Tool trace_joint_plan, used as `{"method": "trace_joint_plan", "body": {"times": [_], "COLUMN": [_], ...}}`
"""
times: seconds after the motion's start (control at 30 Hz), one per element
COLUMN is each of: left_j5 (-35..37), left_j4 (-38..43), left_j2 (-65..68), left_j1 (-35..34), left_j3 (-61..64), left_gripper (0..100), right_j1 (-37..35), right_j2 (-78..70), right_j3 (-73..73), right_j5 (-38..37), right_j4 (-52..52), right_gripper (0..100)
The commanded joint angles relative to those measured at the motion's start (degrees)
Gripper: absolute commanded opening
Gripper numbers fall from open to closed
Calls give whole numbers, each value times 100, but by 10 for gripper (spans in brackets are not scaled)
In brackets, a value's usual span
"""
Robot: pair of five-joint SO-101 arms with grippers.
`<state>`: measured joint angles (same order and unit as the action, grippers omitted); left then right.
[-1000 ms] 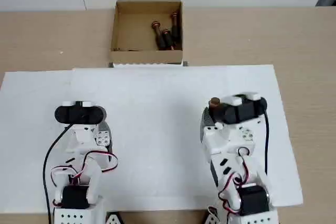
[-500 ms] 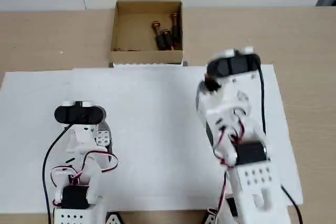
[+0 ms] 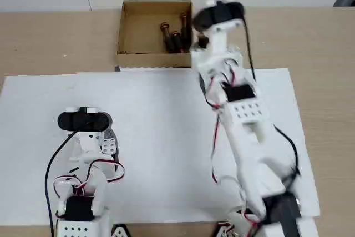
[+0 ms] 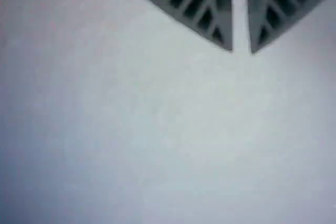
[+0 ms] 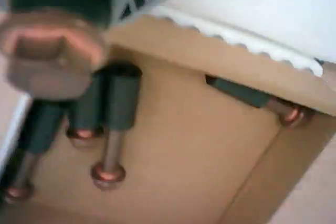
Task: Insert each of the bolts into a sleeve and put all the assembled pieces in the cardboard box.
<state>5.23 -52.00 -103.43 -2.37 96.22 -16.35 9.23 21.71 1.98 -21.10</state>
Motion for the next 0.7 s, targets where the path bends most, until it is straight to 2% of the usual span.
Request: {"method": "trace_joint_plan", "body": {"times": [0.0, 0.37, 0.67], "left_j5": [-9, -9, -9], "left_j4": [-9, -9, -9], "left_j2": [-70, -70, -70], "left_j1": [-26, -26, -26], "left_j3": [-22, -22, -22], "left_gripper": [6, 6, 6], "right_j1": [-110, -242, -593], "right_j2": [-804, -3591, -5209], "right_j3": [-1240, -3947, -5327], "right_j5": [-334, -1196, -1829], "right_j4": [453, 1051, 1068], "right_gripper": [3, 4, 9]}}
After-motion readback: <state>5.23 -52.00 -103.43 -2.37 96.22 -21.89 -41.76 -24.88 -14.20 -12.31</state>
